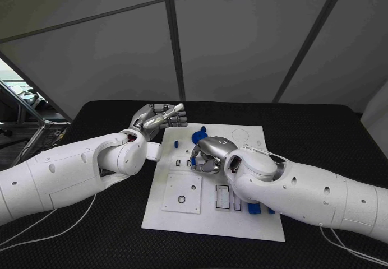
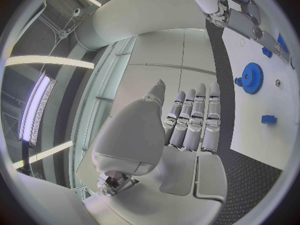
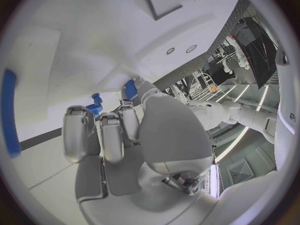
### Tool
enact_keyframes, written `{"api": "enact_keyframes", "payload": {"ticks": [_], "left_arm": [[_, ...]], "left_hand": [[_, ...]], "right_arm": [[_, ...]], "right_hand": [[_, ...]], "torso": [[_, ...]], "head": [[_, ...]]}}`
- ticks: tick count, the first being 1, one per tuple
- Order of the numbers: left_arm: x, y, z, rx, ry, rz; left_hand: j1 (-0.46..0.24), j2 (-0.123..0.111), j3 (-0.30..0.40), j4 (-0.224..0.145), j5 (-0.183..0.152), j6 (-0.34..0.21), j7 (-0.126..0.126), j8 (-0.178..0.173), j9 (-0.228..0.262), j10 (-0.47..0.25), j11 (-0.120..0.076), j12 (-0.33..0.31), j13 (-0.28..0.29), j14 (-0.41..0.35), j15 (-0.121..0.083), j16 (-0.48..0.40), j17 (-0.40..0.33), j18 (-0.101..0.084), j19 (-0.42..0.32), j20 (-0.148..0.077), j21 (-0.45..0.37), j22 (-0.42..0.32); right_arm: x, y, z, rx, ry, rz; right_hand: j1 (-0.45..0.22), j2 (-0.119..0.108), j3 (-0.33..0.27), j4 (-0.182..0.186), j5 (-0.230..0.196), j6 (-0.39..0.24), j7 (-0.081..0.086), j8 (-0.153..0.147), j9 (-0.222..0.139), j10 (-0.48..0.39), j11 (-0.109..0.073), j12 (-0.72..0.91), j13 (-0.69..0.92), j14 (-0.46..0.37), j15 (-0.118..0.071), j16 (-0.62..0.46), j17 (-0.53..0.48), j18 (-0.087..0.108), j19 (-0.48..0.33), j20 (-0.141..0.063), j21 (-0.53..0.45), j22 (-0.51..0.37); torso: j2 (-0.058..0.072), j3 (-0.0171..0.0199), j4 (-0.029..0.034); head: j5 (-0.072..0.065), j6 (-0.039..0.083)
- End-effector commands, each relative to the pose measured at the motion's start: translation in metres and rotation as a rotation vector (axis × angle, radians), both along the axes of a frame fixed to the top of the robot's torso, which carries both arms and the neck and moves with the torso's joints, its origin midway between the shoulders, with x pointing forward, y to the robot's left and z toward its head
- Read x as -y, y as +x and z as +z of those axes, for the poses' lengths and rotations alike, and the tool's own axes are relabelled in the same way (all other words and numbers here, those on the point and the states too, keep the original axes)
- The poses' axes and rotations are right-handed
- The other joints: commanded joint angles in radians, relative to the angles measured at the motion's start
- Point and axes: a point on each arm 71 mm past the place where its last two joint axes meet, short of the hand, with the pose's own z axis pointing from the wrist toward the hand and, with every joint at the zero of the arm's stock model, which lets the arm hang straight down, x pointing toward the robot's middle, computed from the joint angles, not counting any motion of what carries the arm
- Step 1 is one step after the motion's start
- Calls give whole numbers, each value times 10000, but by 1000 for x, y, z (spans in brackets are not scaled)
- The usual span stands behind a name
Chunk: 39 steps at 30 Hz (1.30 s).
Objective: Assemble the parts on the task board
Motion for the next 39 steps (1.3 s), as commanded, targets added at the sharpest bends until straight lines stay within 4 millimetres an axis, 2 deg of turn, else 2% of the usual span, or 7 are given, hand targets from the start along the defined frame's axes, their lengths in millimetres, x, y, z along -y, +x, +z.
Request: {"api": "enact_keyframes", "payload": {"ticks": [1,20,22,27,29,35,39], "left_arm": [[1,0,2,83,-31,-38],[1,0,1,36,-17,-44],[1,0,1,34,-18,-46],[1,1,1,30,-17,-47],[0,1,1,23,-13,-43],[-1,1,0,15,94,-31],[-2,2,0,70,312,-63]], "left_hand": [[64,66,16,-59,-25,53,45,-41,0,61,26,-27,-4,-5,84,-43,10,28,-74,-15,-34,-14],[50,71,17,-66,-25,47,55,-52,-2,54,33,-38,-6,-5,87,-58,14,28,-82,-13,-35,-17],[50,71,17,-66,-25,47,55,-52,-2,54,33,-38,-6,-5,87,-58,14,28,-82,-13,-35,-17],[46,72,17,-66,-25,46,58,-54,-3,52,35,-41,-6,-5,88,-60,14,28,-82,-12,-35,-17],[45,73,17,-66,-25,46,58,-54,-3,52,35,-41,-6,-5,88,-61,15,28,-82,-12,-35,-17],[28,82,22,-86,-23,79,49,-51,3,115,20,-22,6,62,70,-49,37,37,-47,-19,-3,-7],[-1,81,25,-128,-25,135,15,-49,7,212,-20,-1,16,241,19,7,92,49,56,-53,83,24]], "right_arm": [[1,0,-4,-96,-254,-82],[2,1,-2,86,12,-160],[2,1,-2,141,104,-136],[1,-2,2,389,528,17],[1,-5,4,512,755,125],[3,-12,11,932,1583,476],[9,-17,18,1350,2367,688]], "right_hand": [[-78,-43,-35,38,49,-83,0,-70,-19,-106,5,-78,502,1002,74,-38,2405,-17,-43,26,-66,701],[-447,-384,-208,250,-62,-829,179,-345,-128,-742,176,-882,-246,942,223,-172,2173,87,-379,177,-357,253],[-467,-473,-235,294,-23,-943,204,-374,-137,-786,198,-932,-298,932,242,-194,2139,101,-428,194,-404,186],[-518,-718,-319,471,-38,-1162,259,-412,-144,-839,248,-985,-371,926,283,-213,2113,117,-477,233,-461,115],[-466,-789,-315,557,90,-1256,283,-419,-144,-874,269,-1015,-412,911,301,-248,2056,133,-530,251,-512,40],[-370,-1048,-427,960,278,-1458,331,-384,-131,-1067,317,-1207,-630,805,340,-488,1679,237,-866,293,-826,-426],[-230,-1135,-551,1238,354,-1566,350,-350,-129,-1145,334,-1282,-731,745,349,-634,1472,296,-1057,306,-1025,-706]], "torso": [[2,0,0],[-2,3,0],[-5,3,-1],[-7,8,-6],[-10,6,-6],[-20,5,-3],[-32,4,-8]], "head": [[-3,1],[-20,2],[-22,6],[-17,12],[-9,20],[21,70],[8,113]]}}
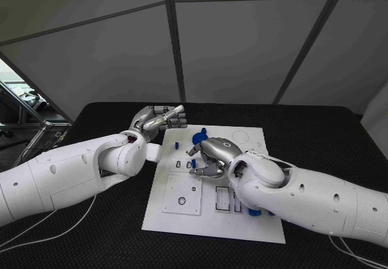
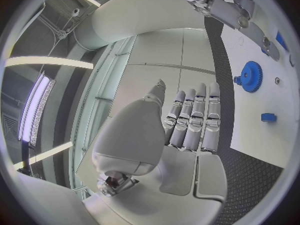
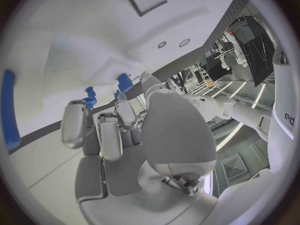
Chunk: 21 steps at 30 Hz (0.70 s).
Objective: Assemble the parts on the task board
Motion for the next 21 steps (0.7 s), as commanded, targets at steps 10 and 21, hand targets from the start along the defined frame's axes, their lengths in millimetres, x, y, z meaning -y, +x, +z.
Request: {"api": "enact_keyframes", "payload": {"ticks": [10,21], "left_arm": [[-7,2,-5,-7,2170,-827],[-7,-7,-20,-1643,6050,-2840]], "left_hand": [[-423,25,-119,83,-31,1004,-511,219,94,1602,-604,422,217,2129,-695,875,794,70,1415,-665,1136,523],[-1364,-51,-431,1012,-37,1580,-1181,359,405,4028,-1422,2299,1921,3511,-1484,1951,2384,-660,5085,-1624,7316,6843]], "right_arm": [[36,-13,36,280,2976,924],[109,4,68,-1015,4206,-142]], "right_hand": [[704,193,-24,251,843,139,-92,351,75,-1091,-74,-1294,-1248,197,-18,-1306,-186,574,-1527,-52,-1519,-2125],[893,456,-80,22,879,95,-126,506,18,-2206,-119,-3145,-3191,-328,-76,-3178,-2066,947,-2755,-127,-3419,-4356]], "torso": [[-171,6,-34],[-532,40,-151]], "head": [[5,110],[6,-6]]}}
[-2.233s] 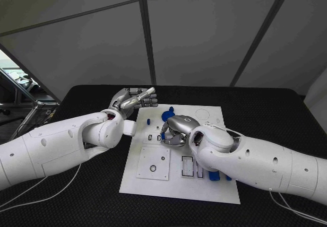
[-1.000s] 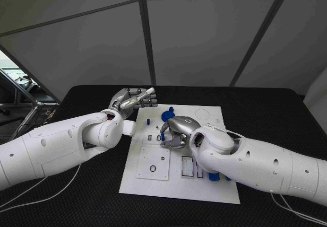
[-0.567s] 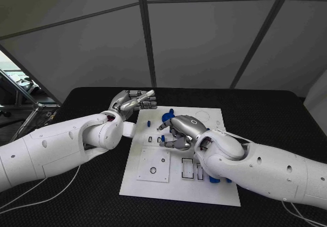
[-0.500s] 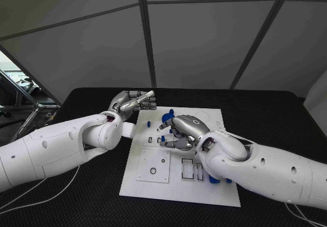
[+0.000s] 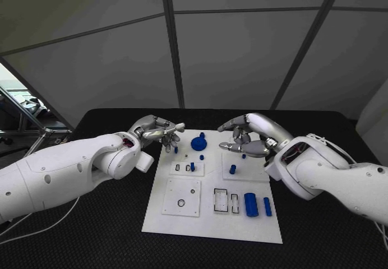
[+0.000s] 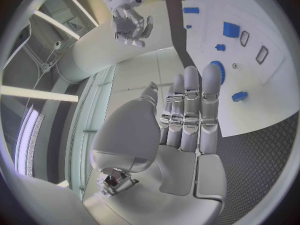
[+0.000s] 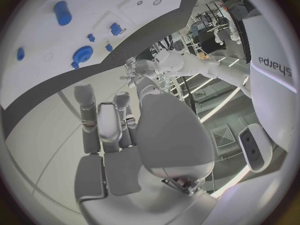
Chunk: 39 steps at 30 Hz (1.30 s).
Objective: Assemble the parts on the task board
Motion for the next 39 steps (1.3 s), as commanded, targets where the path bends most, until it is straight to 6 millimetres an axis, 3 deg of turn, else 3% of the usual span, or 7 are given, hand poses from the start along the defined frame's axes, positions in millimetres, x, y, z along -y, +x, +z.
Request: {"api": "enact_keyframes", "payload": {"ticks": [1,3,6,9,21,28,39], "left_arm": [[9,-6,-9,-1134,2766,-1576],[12,-6,-9,-1425,3747,-2010],[15,-4,-10,-1611,5132,-2338],[17,-3,-11,-1797,6012,-2375],[37,1,-18,-2164,7519,-2441],[45,2,-19,-2138,8178,-2481],[57,4,-24,-2271,8652,-2721]], "left_hand": [[-292,24,-167,318,-41,85,-144,167,179,243,-116,1079,1006,123,-181,152,383,-764,1017,-160,2886,3571],[-309,65,-249,446,-44,97,-160,315,344,-139,-143,2004,1984,79,-166,157,659,-870,1035,-221,3690,4560],[-440,125,-593,733,-25,-80,-238,751,742,-514,-199,5545,5574,20,-177,118,1105,-939,930,-213,4483,5523],[-429,206,-857,822,-35,-278,-217,1265,1136,-811,-158,7147,7218,-19,-174,33,1416,-1003,918,-137,4896,6111],[-160,473,-1235,785,-36,-1282,-212,2893,2260,-900,-140,9024,8949,33,-197,-202,2014,-1586,2464,-166,6657,9219],[-279,582,-1433,850,-30,-1710,-307,4011,3063,-157,-202,10505,10473,74,-245,-350,2246,-1650,2599,-193,6811,9524],[-652,652,-1771,895,-50,-2032,-386,4869,3791,36,-270,10886,10870,113,-271,-482,2419,-1672,2646,-218,6865,9637]], "right_arm": [[11,3,3,-975,1194,27],[23,8,5,-1112,1406,-304],[35,15,7,-1142,1593,-674],[41,20,8,-1133,1677,-896],[46,30,5,-1288,1643,-1218],[48,32,4,-1416,1562,-1321],[46,34,2,-1501,1420,-1354]], "right_hand": [[55,87,-62,-53,-131,-141,22,-15,-30,-274,21,-389,-409,-148,17,-317,-282,184,-242,12,-386,-433],[71,102,-74,-68,-49,-145,26,2,-26,-307,23,-448,-499,-161,21,-402,-338,197,-274,18,-490,-530],[152,151,-51,-126,216,-98,11,59,-13,-239,3,-414,-539,-105,3,-412,-294,195,-196,10,-537,-540],[179,165,-43,-153,362,-68,-1,93,-8,-176,-12,-378,-558,-55,-12,-407,-256,188,-122,-4,-542,-524],[175,167,-49,-164,512,-18,-19,144,-2,-151,-30,-400,-649,-32,-32,-502,-318,191,-77,-23,-603,-574],[170,171,-45,-165,638,-12,-27,162,-5,-164,-40,-446,-735,-26,-43,-582,-372,195,-58,-35,-651,-616],[157,169,-48,-158,673,-9,-31,170,-6,-178,-44,-480,-785,-32,-47,-638,-419,198,-57,-40,-678,-642]], "torso": [[-199,18,-54],[-259,25,-60],[-341,48,-78],[-393,66,-79],[-411,59,-92],[-407,60,-82],[-388,63,-83]], "head": [[18,-56],[44,-95],[79,-162],[101,-213],[181,-377],[128,-388],[137,-427]]}}
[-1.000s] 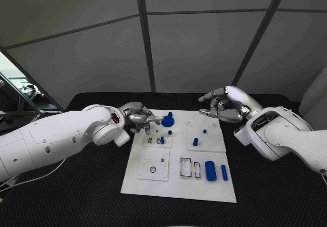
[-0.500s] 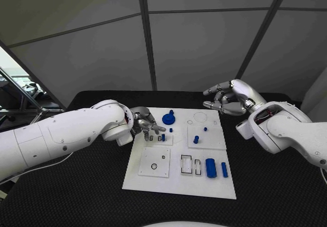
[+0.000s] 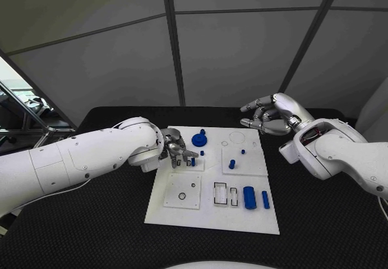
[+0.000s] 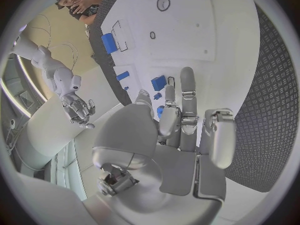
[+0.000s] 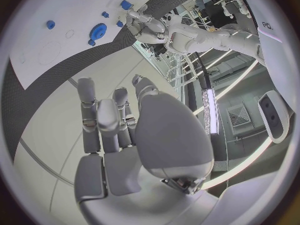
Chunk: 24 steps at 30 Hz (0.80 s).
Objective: Assemble the parts on the task board
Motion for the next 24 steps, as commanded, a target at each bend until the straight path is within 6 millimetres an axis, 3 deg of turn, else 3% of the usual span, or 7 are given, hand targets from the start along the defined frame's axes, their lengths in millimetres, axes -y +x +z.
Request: {"api": "enact_keyframes", "payload": {"ticks": [1,24], "left_arm": [[0,1,0,-73,504,-61],[14,5,1,-76,559,-260]], "left_hand": [[-118,-2,-112,3,-50,-103,-5,140,127,-8,4,-24,-17,44,-25,-52,31,-437,843,-65,44,2215],[-177,78,-226,-14,-36,-172,-53,448,417,-76,-31,-85,-102,60,-44,-104,94,-420,808,-80,4,2149]], "right_arm": [[-1,0,1,-58,-64,46],[-3,2,-1,1,-582,67]], "right_hand": [[31,50,-10,-59,55,60,-28,57,6,35,-34,-63,-18,15,-24,-78,-14,203,54,-21,-72,-18],[-53,51,-36,-4,107,86,-41,92,8,57,-46,-87,-96,30,-36,-169,-65,209,71,-34,-141,-80]], "torso": [[8,-5,-1],[23,-4,0]], "head": [[2,-17],[-23,-83]]}}
